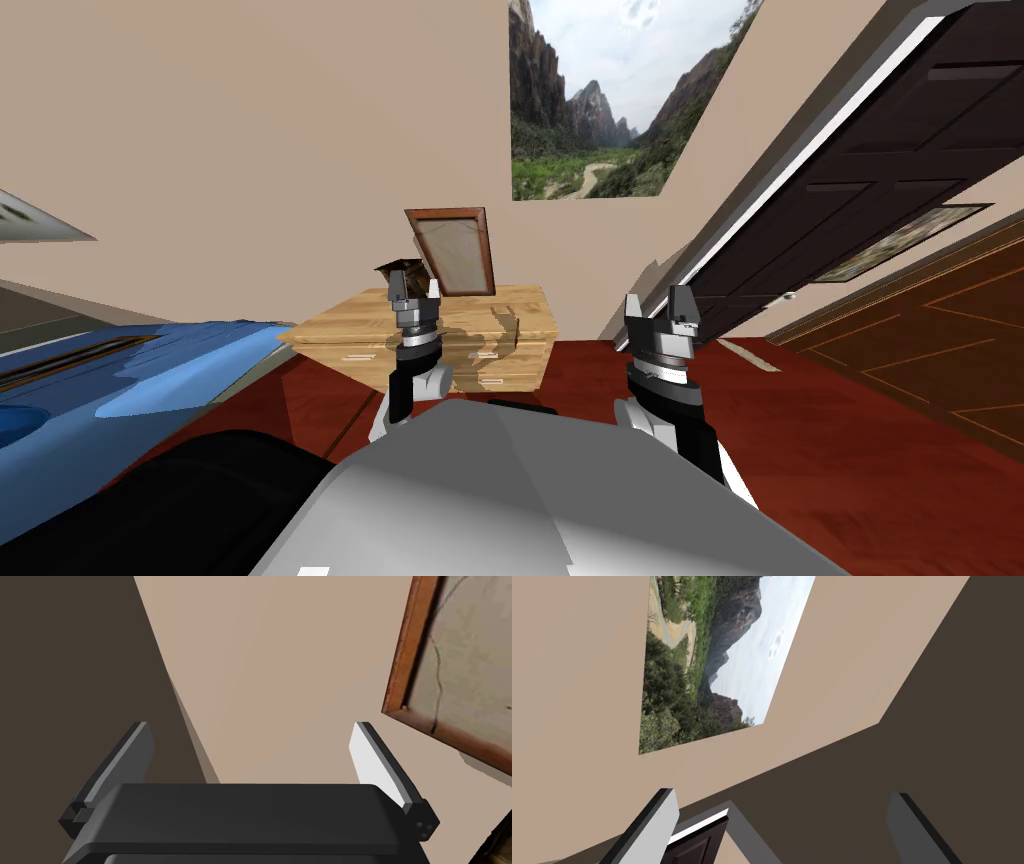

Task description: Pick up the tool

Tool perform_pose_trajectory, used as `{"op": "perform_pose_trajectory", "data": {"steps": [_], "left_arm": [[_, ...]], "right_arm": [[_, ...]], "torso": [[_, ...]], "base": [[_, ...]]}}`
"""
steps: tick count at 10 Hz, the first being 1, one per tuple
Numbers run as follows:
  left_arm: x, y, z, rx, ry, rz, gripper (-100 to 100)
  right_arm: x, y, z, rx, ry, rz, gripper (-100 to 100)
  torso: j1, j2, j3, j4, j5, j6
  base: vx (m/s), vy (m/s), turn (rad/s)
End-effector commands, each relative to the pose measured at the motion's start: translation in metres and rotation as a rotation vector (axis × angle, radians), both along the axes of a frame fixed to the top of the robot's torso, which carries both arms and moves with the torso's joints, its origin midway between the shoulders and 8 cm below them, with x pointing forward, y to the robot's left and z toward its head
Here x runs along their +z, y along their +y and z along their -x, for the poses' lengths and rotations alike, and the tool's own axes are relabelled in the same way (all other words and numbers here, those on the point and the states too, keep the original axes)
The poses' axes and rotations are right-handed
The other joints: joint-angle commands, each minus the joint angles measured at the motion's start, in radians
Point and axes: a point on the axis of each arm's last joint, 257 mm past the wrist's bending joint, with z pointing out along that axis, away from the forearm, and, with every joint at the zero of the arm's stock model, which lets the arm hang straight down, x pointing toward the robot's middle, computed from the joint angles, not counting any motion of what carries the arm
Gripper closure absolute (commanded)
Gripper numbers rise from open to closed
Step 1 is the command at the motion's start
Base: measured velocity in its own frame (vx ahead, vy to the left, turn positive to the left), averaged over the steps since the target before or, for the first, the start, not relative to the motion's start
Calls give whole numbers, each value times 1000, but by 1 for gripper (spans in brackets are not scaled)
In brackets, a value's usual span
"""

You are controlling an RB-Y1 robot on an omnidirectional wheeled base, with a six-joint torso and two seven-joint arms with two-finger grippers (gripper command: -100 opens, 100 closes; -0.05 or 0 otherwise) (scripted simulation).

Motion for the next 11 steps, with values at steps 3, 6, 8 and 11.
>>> {"op": "perform_pose_trajectory", "data": {"steps": [3, 6, 8, 11], "left_arm": [[-20, 5, -9, -54, 82, -6, -100], [-57, 24, -19, -110, 213, 53, -100], [-91, 44, -23, -133, 324, 124, -100], [-110, 56, -23, -155, 381, 187, -100]], "right_arm": [[0, 0, 0, 0, 0, 0, 0], [0, 0, 0, 0, 0, 0, 0], [0, 0, 0, 0, 0, 0, 0], [0, 0, 0, 0, 0, 0, 0]], "torso": [[-3, 4, 2, 1, -1, 0], [-8, 7, 4, 2, -2, 0], [-10, 8, 5, 2, -2, 0], [-5, 6, 3, 1, -1, 0]], "base": [[-63, -58, -93], [-95, -122, -166], [-126, -159, -210], [-57, -84, -109]]}}
